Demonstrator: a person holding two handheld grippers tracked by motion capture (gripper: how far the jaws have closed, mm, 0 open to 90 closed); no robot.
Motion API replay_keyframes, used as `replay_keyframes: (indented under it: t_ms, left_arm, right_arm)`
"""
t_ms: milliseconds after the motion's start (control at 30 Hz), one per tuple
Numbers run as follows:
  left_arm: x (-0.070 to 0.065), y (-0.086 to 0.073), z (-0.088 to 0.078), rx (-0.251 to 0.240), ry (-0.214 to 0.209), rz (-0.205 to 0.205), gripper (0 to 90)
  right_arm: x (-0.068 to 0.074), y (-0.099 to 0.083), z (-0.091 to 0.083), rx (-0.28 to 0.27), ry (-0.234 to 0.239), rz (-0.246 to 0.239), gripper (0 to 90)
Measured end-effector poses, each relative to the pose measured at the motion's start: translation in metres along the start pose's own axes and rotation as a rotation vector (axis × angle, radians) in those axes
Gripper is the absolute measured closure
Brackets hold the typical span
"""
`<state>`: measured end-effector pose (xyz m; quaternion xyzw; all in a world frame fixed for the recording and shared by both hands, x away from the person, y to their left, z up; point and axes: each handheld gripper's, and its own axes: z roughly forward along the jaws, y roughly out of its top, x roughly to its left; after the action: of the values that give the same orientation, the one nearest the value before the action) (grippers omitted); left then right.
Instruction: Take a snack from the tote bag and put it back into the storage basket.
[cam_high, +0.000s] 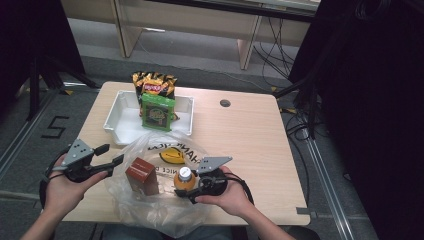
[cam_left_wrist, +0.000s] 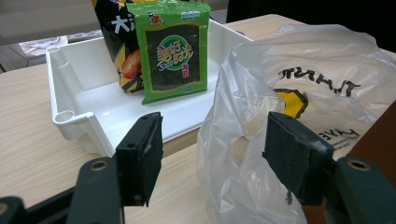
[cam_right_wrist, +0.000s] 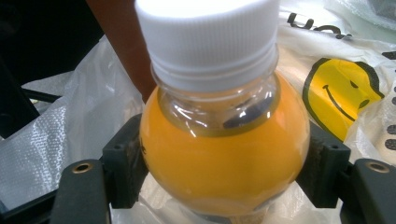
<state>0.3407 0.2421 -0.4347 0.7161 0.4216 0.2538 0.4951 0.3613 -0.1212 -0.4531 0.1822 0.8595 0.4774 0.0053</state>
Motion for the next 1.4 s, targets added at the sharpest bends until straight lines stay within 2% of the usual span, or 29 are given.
replay_keyframes:
  t_ms: [67,200,267,533,633,667,700,733,800,833,967,1067,1100,1133,1233,1267,1400]
  left_arm:
    - [0.0,0.0,0.0,0.001,-0.002,0.002,36.8]
    - [0.0,0.0,0.0,0.005,0.003,0.006,36.8]
    - [0.0,0.0,0.0,0.005,0.003,0.005,36.9]
    - [0.0,0.0,0.001,0.003,0.005,0.01,36.9]
    - [0.0,0.0,0.001,0.004,0.005,0.011,36.9]
    - [0.0,0.0,0.001,0.005,0.005,0.012,36.9]
    - [0.0,0.0,0.001,0.005,0.006,0.011,36.9]
    - [0.0,0.0,0.001,0.009,0.008,0.013,36.9]
    - [0.0,0.0,0.001,0.005,0.006,0.01,36.9]
    - [0.0,0.0,0.001,0.005,0.006,0.01,37.0]
    - [0.001,0.0,0.001,0.004,0.006,0.012,37.0]
    - [0.001,0.0,0.001,0.003,0.006,0.013,37.0]
    - [0.001,0.0,0.001,0.002,0.007,0.013,37.0]
    - [0.001,0.0,0.001,0.0,0.007,0.012,37.0]
    - [0.001,0.0,0.001,-0.002,0.007,0.011,37.0]
    - [0.002,0.0,0.001,-0.003,0.006,0.01,37.0]
    - [0.002,0.0,0.001,-0.004,0.005,0.01,37.0]
  right_arm:
    - [0.0,0.001,-0.001,0.003,-0.004,-0.018,30.9]
    - [0.001,0.002,-0.001,0.005,-0.016,-0.013,31.2]
    - [0.001,0.004,-0.003,0.011,-0.007,-0.011,31.3]
    - [0.002,0.012,-0.01,-0.051,-0.024,-0.013,31.3]
    - [0.001,0.015,-0.013,-0.059,-0.029,-0.003,31.4]
    - [0.003,0.015,-0.013,-0.071,-0.039,0.022,31.4]
    - [0.003,0.017,-0.015,-0.064,-0.031,0.02,31.4]
    - [0.002,0.018,-0.014,-0.082,-0.042,-0.001,31.4]
    - [0.003,0.02,-0.016,-0.073,-0.037,0.017,31.4]
    - [0.004,0.021,-0.016,-0.089,-0.038,0.022,31.4]
    - [0.005,0.025,-0.018,-0.093,-0.04,0.029,31.4]
    - [0.003,0.028,-0.019,-0.106,-0.051,0.014,31.4]
    - [0.004,0.028,-0.019,-0.115,-0.055,0.032,31.4]
    - [0.003,0.029,-0.02,-0.11,-0.054,0.03,31.4]
    - [0.003,0.031,-0.018,-0.144,-0.067,0.029,31.4]
    - [0.003,0.032,-0.02,-0.117,-0.055,0.029,31.4]
    - [0.003,0.034,-0.019,-0.122,-0.057,0.032,31.4]
